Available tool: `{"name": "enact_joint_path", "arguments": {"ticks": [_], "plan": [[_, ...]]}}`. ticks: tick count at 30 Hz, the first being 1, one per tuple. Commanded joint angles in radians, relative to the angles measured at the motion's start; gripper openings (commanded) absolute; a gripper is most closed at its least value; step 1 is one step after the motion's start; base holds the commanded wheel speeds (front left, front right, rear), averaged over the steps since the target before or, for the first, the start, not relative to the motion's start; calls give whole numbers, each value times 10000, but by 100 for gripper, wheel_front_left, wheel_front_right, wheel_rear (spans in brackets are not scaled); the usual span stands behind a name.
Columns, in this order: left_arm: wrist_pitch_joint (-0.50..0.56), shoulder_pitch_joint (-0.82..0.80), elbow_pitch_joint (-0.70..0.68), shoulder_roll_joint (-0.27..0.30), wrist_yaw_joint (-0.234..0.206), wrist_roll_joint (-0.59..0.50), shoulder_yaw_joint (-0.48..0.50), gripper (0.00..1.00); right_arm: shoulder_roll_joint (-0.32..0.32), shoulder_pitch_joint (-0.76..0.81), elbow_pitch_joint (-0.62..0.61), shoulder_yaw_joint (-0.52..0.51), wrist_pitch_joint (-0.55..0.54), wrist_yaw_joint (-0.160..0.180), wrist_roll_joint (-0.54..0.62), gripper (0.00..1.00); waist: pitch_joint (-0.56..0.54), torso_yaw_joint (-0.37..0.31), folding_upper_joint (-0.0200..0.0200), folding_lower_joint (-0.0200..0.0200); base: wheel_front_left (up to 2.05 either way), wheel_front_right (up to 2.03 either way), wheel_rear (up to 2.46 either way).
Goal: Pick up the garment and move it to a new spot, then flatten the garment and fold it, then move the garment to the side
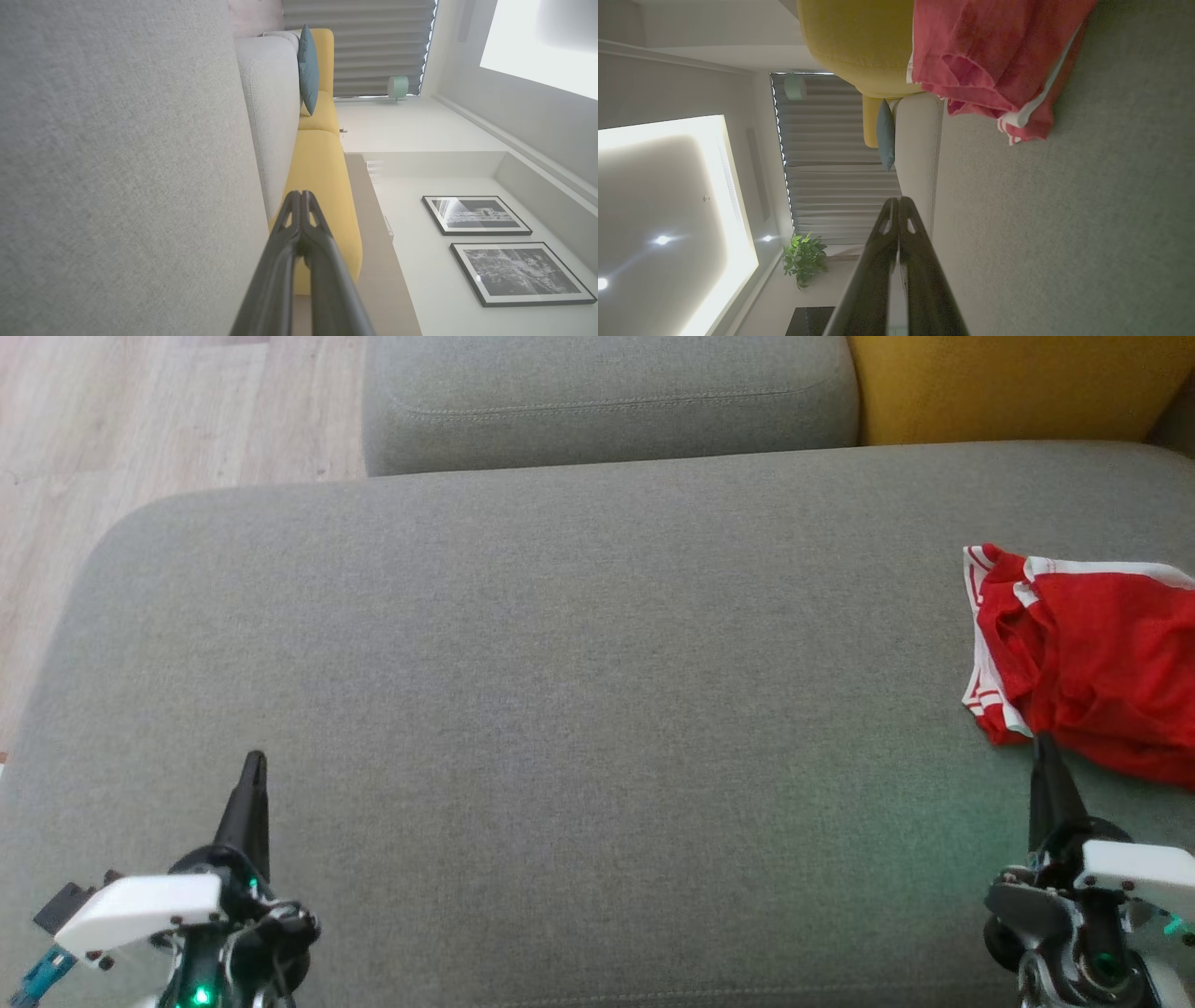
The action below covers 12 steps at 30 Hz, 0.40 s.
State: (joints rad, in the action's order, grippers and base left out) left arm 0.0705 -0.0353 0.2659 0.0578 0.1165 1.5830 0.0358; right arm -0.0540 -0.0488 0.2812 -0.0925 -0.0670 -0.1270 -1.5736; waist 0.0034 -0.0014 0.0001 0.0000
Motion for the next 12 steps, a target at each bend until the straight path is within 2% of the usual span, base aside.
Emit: {"name": "enact_joint_path", "arguments": {"ticks": [1, 12], "plan": [[110, -669, -241, 157, 119, 320, 414, 0, -195, -546, -382, 138, -145, -36, -385, 0, -1, 7, -1, 0, 0, 0, 0], [198, -702, -219, 132, 142, 494, 494, 0, -169, -565, -381, 72, -233, -37, -587, 0, -2, 14, -1, 0, 0, 0, 0]]}}
